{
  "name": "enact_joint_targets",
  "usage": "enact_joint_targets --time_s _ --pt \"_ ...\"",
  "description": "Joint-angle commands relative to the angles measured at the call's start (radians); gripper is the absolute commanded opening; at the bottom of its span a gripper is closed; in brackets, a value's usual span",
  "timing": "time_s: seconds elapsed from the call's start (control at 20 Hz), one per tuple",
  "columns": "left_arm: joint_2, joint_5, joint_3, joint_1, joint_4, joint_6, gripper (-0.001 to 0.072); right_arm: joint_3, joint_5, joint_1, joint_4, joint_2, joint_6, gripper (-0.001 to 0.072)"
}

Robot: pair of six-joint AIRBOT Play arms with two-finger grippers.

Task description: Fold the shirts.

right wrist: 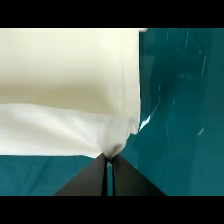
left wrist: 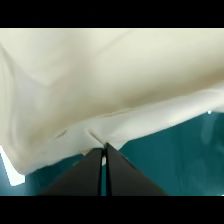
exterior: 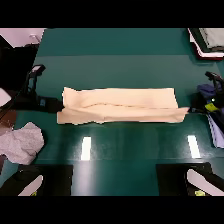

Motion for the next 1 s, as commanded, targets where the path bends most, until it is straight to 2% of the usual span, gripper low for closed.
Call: enact_joint_targets --time_s 0.0,0.4,0.45,0.5,0.55,0.6,0.65,0.8,0.85,0.9,0.95 --pt "-0.131 0.159 0.058 0.001 0.014 -0.001 0.0024 0.117 -0.063 0.061 0.0 -0.133 0.028 0.0012" --pt "-0.388 0.288 0.224 0.001 0.029 -0.006 0.0025 0.311 -0.179 0.114 0.003 -0.346 0.093 0.0017" --pt "-0.4 0.308 0.225 0.001 0.031 -0.024 0.0027 0.327 -0.21 0.113 0.032 -0.365 0.106 0.0049" --pt "-0.404 0.33 0.225 0.001 0.039 -0.039 0.0193 0.339 -0.252 0.109 0.085 -0.384 0.106 0.0255" --pt "-0.403 0.366 0.225 0.001 0.042 -0.066 0.0473 0.352 -0.3 0.094 0.157 -0.403 0.106 0.0469" --pt "-0.402 0.393 0.227 0.002 0.042 -0.084 0.0525 0.364 -0.32 0.079 0.217 -0.418 0.105 0.0495" --pt "-0.401 0.383 0.24 0.003 0.047 -0.08 0.0528 0.375 -0.306 0.058 0.261 -0.43 0.099 0.0495" --pt "-0.401 0.256 0.302 0.002 0.052 -0.055 0.0521 0.372 -0.159 -0.024 0.26 -0.432 0.005 0.0494" --pt "-0.401 0.21 0.314 0.002 0.051 -0.053 0.0335 0.36 -0.111 -0.057 0.263 -0.432 -0.034 0.0494" --pt "-0.401 0.172 0.32 0.002 0.048 -0.052 0.0071 0.339 -0.074 -0.089 0.262 -0.432 -0.064 0.0494" --pt "-0.401 0.149 0.32 0.002 0.044 -0.048 0.0034 0.311 -0.058 -0.117 0.263 -0.432 -0.082 0.0494"
